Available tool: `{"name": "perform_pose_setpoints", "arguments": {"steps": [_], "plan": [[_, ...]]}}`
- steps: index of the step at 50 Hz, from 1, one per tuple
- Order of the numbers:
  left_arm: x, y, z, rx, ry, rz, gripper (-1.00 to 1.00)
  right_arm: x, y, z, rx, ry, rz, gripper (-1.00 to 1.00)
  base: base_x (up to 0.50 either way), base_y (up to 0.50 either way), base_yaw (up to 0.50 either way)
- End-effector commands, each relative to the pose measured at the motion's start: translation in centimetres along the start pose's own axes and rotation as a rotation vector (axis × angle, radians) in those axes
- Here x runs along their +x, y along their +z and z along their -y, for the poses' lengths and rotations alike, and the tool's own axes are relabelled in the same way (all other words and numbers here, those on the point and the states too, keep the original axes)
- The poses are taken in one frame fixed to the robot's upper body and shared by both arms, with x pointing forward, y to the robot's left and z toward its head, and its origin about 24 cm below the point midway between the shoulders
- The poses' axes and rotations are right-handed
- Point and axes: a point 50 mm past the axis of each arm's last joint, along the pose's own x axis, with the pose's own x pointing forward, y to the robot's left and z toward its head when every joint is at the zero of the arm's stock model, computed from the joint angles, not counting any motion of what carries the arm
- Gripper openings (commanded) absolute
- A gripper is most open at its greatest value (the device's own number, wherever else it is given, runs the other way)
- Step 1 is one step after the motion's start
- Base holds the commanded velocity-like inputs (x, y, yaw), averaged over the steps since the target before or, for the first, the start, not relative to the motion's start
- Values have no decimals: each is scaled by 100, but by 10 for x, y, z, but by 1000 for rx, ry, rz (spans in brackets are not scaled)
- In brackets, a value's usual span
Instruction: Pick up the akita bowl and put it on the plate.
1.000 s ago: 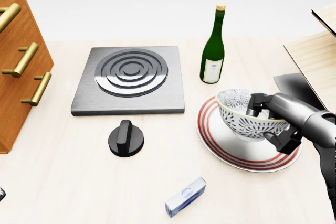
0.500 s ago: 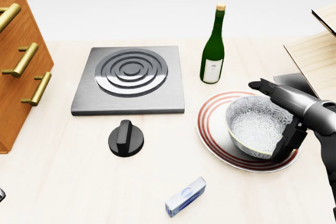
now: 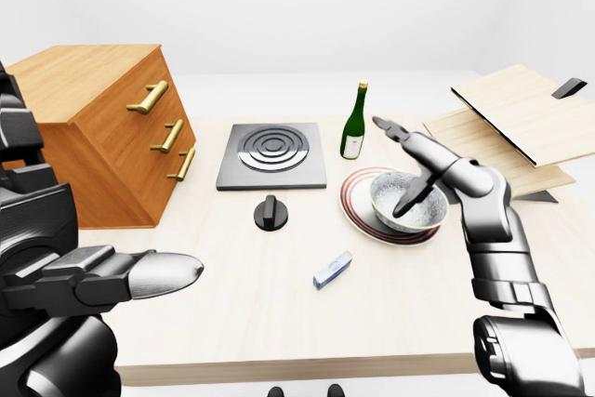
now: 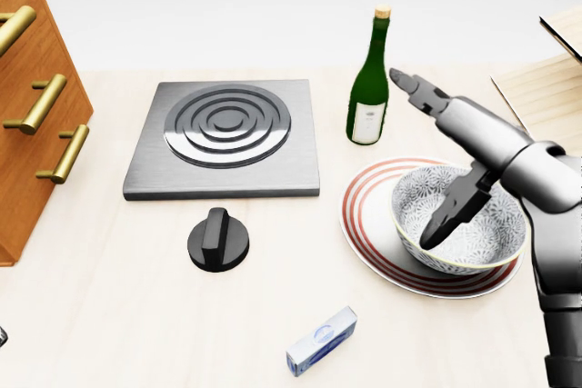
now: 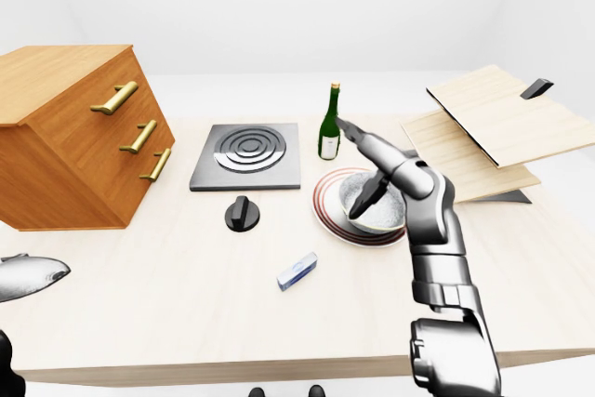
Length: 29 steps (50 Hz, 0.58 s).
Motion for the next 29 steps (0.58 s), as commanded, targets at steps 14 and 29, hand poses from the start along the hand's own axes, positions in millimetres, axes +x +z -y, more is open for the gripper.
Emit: {"name": "perform_pose_setpoints", "arguments": {"steps": [14,29], "plan": [[1,0,2,5,-3,10,100,-29,109,-13,225,-44,616,100,0,0,0],[1,0,2,6,-7,11,100,-39,124,-26,239,-27,697,100,0,0,0]]}}
